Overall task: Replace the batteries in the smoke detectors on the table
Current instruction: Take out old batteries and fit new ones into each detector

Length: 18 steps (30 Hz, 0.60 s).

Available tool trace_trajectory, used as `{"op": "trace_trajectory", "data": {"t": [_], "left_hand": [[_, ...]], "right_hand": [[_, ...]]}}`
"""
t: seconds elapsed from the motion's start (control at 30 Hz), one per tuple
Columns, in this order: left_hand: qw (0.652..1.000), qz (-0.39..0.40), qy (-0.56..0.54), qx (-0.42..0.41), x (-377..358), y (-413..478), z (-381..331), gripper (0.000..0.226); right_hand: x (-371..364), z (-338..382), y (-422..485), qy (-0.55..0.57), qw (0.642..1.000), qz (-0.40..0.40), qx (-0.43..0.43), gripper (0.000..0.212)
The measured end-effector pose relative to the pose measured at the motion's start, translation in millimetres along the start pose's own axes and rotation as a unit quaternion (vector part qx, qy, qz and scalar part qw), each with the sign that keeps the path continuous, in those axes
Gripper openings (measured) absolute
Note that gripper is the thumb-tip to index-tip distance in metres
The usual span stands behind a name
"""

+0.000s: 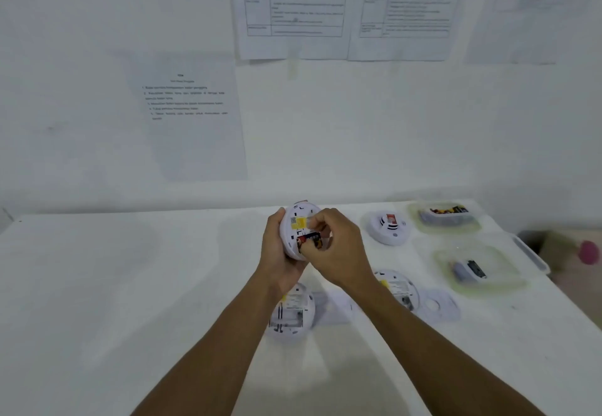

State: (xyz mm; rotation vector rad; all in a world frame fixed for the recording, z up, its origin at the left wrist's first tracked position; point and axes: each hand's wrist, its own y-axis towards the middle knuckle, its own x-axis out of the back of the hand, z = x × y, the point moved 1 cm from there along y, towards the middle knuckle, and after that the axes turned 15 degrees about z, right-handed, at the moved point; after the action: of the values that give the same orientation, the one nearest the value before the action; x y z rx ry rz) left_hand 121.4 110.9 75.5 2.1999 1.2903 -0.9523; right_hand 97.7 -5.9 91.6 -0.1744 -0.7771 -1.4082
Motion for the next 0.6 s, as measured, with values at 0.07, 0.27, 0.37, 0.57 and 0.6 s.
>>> {"op": "trace_trajectory", "data": {"t": [0.07, 0.27, 0.37, 0.57, 0.6], "left_hand": [[1.0, 0.002, 0.004, 0.002, -10.4, 8.3, 9.7, 0.051], [1.0, 0.0, 0.013, -0.003, -48.8, 30.8, 43.7, 0.05], [1.0, -0.005, 0.014, -0.001, -59.6, 41.2, 58.8, 0.05], [1.0, 0.002, -0.003, 0.014, -85.5, 54.9, 81.9, 0.052], [1.0, 0.001, -0.006, 0.015, -90.6, 57.2, 85.6, 0.054]], "right_hand": [[16.4, -8.1, -4.9, -0.002, 1.0, -0.005, 0.01, 0.024], [60.8, -31.0, -19.0, -0.022, 1.0, -0.007, 0.019, 0.022], [78.3, -40.7, -25.8, -0.017, 0.999, -0.016, 0.026, 0.017], [113.3, -70.2, -45.9, -0.05, 0.993, 0.029, 0.102, 0.023], [119.3, -74.9, -49.0, -0.071, 0.989, 0.036, 0.122, 0.022]]}}
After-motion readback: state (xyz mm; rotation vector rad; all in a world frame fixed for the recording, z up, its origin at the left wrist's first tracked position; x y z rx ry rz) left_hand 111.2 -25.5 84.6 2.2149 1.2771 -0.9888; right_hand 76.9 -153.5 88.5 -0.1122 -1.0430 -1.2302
